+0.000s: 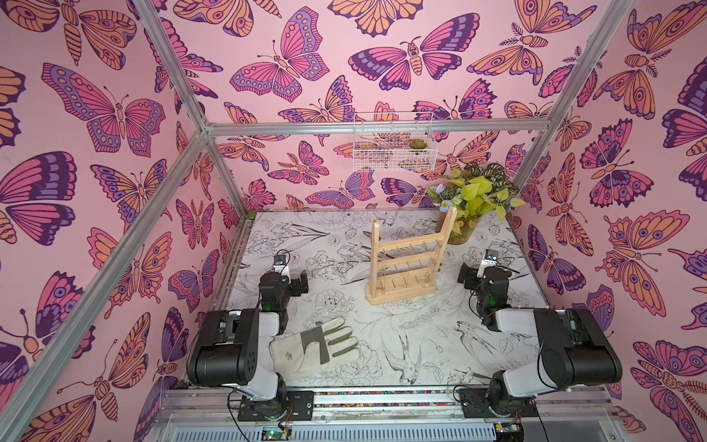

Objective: Hang the necklace on the jewelry display stand
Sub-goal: Reset both arms

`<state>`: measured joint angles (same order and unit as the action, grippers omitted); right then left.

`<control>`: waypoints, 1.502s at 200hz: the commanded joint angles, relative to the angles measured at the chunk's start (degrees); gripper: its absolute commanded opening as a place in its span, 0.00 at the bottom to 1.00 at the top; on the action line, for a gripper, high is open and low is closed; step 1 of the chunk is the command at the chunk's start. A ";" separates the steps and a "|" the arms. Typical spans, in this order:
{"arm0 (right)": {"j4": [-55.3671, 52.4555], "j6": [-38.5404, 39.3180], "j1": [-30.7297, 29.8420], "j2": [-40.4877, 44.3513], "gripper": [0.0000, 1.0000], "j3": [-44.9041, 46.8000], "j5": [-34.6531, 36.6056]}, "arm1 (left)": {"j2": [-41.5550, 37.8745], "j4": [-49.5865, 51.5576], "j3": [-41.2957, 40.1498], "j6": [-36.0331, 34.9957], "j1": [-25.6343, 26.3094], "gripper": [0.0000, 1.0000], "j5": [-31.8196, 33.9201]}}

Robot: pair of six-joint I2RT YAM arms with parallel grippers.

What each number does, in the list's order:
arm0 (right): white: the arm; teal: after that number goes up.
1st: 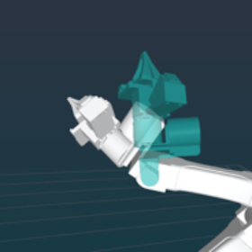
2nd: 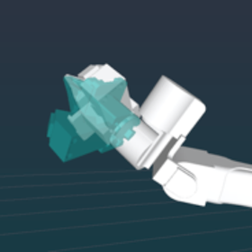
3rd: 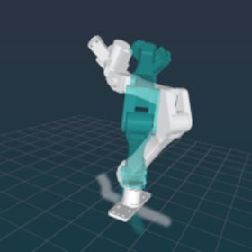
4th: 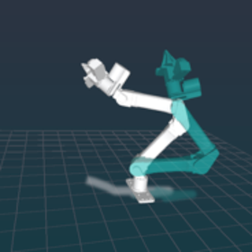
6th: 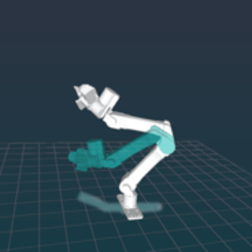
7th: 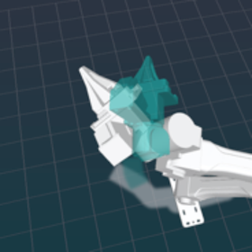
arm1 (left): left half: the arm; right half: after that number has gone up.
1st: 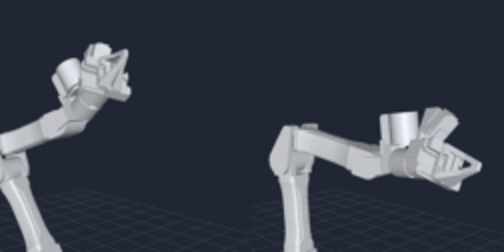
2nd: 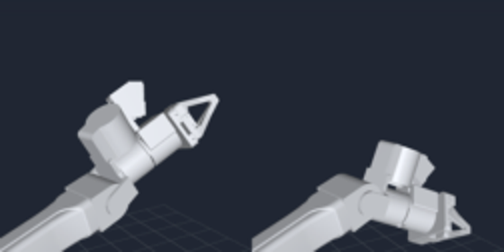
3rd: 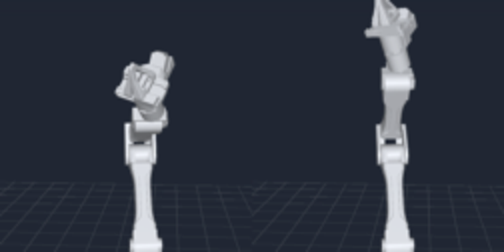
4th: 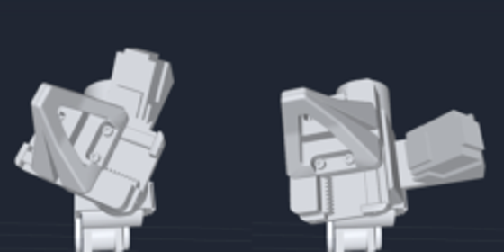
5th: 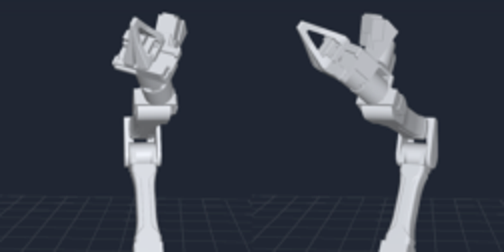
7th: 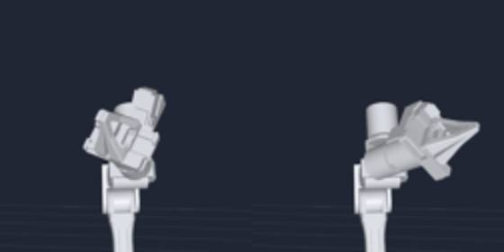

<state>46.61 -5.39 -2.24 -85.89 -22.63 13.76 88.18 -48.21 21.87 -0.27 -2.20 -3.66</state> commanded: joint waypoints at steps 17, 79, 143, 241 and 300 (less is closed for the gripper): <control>3.32 4.15 0.58 0.90 0.99 1.95 -9.78 | -0.32 -0.82 0.14 -0.71 0.60 1.00 1.42; 6.07 2.31 2.53 0.02 0.99 3.02 -10.58 | 0.09 -2.56 -0.37 -0.78 0.53 1.00 1.44; 5.70 1.47 2.15 -0.94 0.99 2.05 -7.82 | 0.07 -2.55 -0.34 -0.70 0.53 1.00 1.42; 0.24 2.31 2.04 -0.25 0.99 -0.19 -8.56 | 0.07 -2.51 -0.33 -0.69 0.53 1.00 1.42; 0.28 2.15 2.04 -0.33 0.99 -0.13 -8.26 | 0.11 -2.50 -0.33 -0.72 0.53 1.00 1.38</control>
<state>47.16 -3.07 -0.10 -86.39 -22.15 5.10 88.20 -49.69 21.82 -0.62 -1.83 -2.98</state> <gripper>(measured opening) 0.989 0.998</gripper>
